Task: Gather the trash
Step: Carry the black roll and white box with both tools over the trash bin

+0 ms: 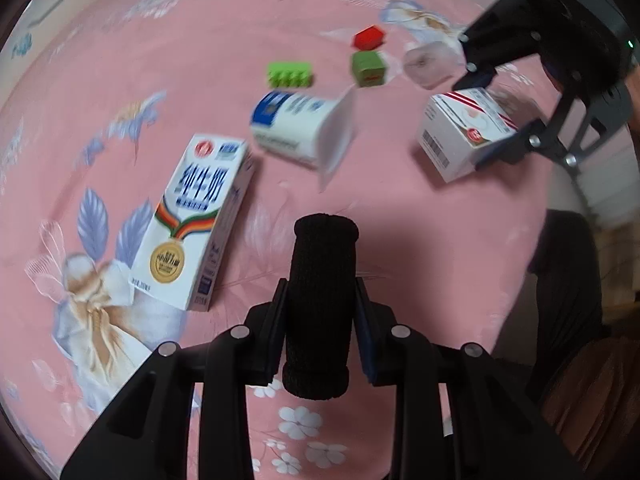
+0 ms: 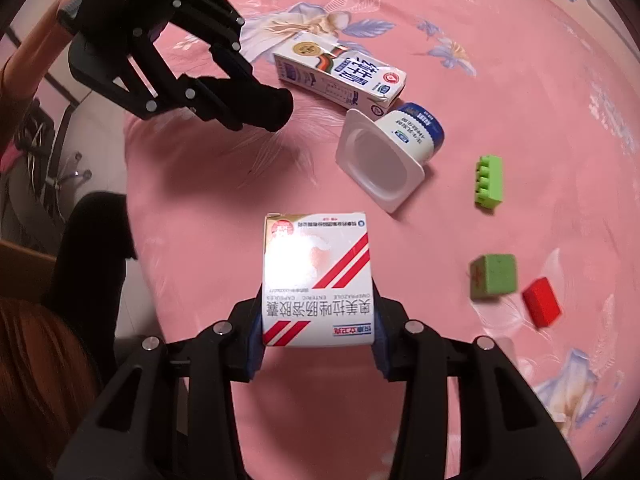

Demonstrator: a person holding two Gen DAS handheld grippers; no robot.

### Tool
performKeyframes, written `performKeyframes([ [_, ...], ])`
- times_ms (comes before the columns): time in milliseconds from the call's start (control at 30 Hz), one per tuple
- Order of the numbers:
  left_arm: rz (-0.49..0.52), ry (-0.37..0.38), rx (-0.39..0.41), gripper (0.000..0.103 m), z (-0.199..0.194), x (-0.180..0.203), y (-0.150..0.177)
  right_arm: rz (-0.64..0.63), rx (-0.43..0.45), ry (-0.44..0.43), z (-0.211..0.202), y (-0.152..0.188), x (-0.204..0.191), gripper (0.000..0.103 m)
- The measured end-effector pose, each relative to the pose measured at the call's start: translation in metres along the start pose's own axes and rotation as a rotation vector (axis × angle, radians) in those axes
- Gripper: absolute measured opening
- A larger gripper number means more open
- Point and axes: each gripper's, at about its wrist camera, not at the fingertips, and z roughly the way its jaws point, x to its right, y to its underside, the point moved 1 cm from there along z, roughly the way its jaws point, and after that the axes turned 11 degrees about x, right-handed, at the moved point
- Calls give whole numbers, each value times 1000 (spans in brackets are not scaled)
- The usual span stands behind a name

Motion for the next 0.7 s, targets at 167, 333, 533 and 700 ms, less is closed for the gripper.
performKeyframes([
  [167,83,1,10,33,-16,34,-11,-88,21,11,-33,14,-16,44],
  [333,155,1,17,33,-34,71,-13,-144,48,-38,-62,25,-37,44],
  [533,220,16,28,33,-42,104,-9,-186,34,-32,-80,39,-64,44],
  [700,279,30,24,33,-50,139,6,-226,44,-33,-95,58,-99,44],
])
